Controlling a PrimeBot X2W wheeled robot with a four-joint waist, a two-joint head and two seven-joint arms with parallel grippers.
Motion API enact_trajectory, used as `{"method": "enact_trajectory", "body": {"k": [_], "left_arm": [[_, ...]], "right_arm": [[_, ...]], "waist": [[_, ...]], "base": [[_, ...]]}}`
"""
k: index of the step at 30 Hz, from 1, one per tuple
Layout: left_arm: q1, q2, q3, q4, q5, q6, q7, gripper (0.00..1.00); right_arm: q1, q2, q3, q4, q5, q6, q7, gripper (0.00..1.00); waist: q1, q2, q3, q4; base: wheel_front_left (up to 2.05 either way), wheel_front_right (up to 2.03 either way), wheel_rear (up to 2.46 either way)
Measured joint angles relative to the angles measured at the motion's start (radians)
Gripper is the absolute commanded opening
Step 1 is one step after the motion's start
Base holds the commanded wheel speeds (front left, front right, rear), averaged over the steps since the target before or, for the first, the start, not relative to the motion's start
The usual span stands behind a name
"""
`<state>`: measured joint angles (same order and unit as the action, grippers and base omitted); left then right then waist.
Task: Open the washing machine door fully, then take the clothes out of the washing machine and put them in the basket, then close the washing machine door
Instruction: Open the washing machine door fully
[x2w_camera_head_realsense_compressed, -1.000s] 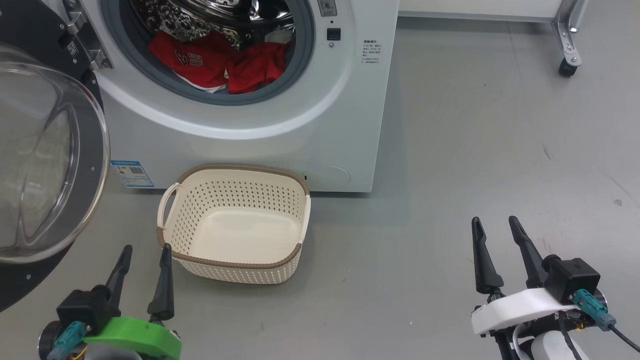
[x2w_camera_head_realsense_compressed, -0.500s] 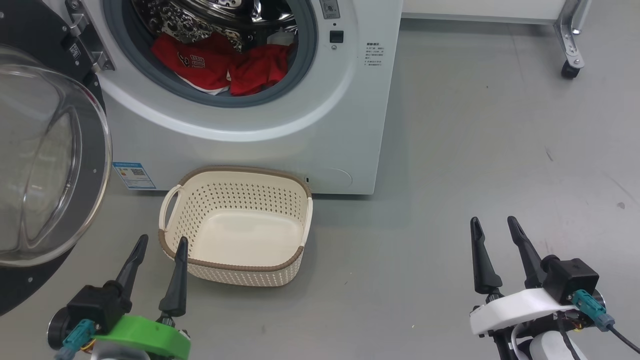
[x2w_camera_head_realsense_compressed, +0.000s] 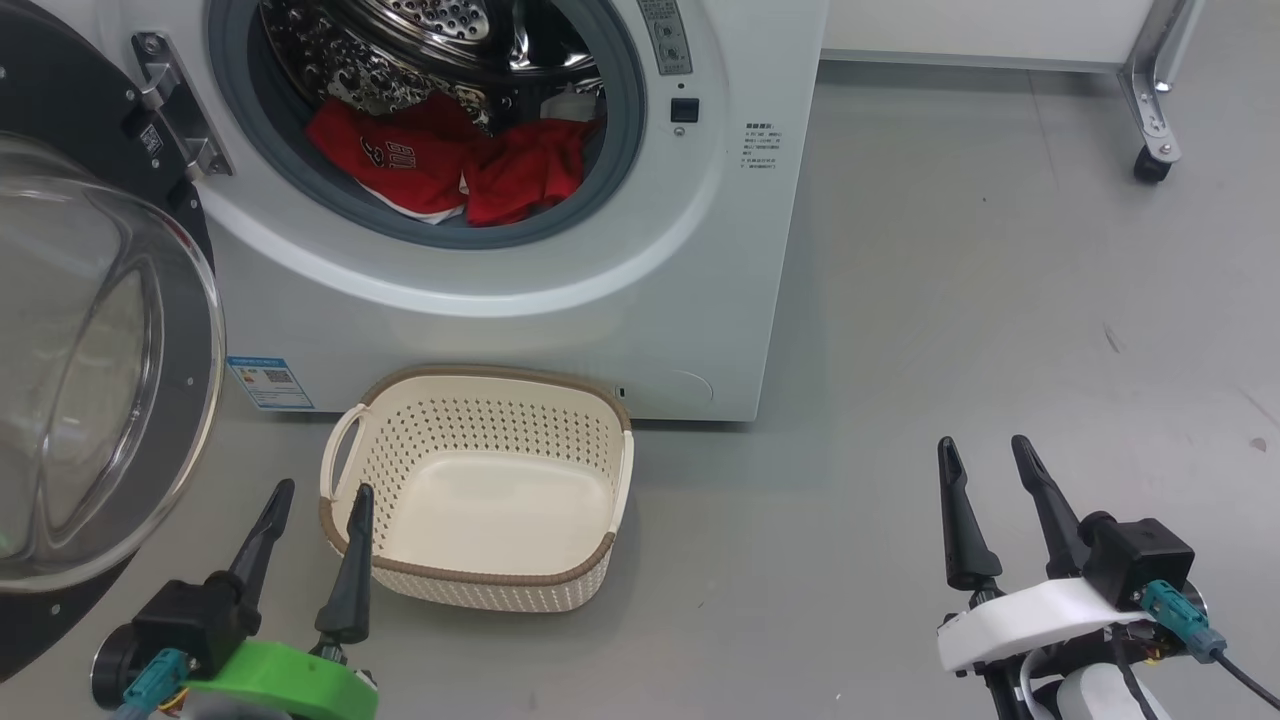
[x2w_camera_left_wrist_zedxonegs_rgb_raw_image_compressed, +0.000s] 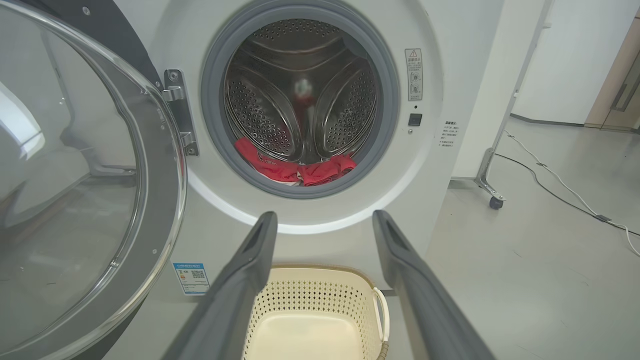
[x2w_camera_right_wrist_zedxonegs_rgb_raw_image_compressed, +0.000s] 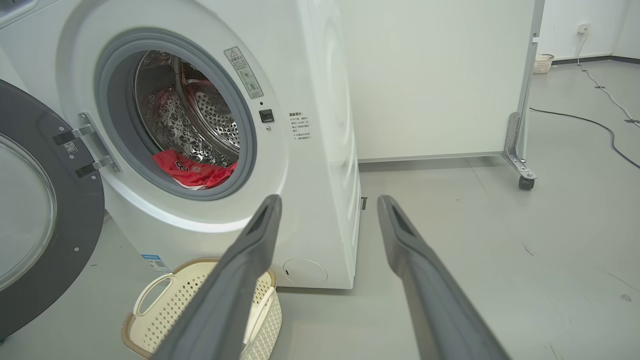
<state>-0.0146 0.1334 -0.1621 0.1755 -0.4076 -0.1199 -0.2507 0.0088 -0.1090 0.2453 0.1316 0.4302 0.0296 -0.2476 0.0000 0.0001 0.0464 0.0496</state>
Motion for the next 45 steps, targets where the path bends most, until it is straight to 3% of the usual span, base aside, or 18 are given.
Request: {"method": "enact_trajectory", "body": {"k": [23,45], "left_arm": [[0.019,0.008,0.000,-0.001,0.039,0.002,0.000,1.00],[0.020,0.002,0.004,-0.003,0.040,0.004,0.000,1.00]], "right_arm": [[0.001,0.006,0.000,0.009,0.000,0.004,0.000,1.00],[0.001,0.008,-0.004,0.008,0.002,0.005,0.000,1.00]], "waist": [[0.0000,0.0000,-0.004,0.007],[0.0000,0.0000,0.017,0.006]], "base": [[0.98,-1.00,0.02],[0.28,-0.28,0.00]]}}
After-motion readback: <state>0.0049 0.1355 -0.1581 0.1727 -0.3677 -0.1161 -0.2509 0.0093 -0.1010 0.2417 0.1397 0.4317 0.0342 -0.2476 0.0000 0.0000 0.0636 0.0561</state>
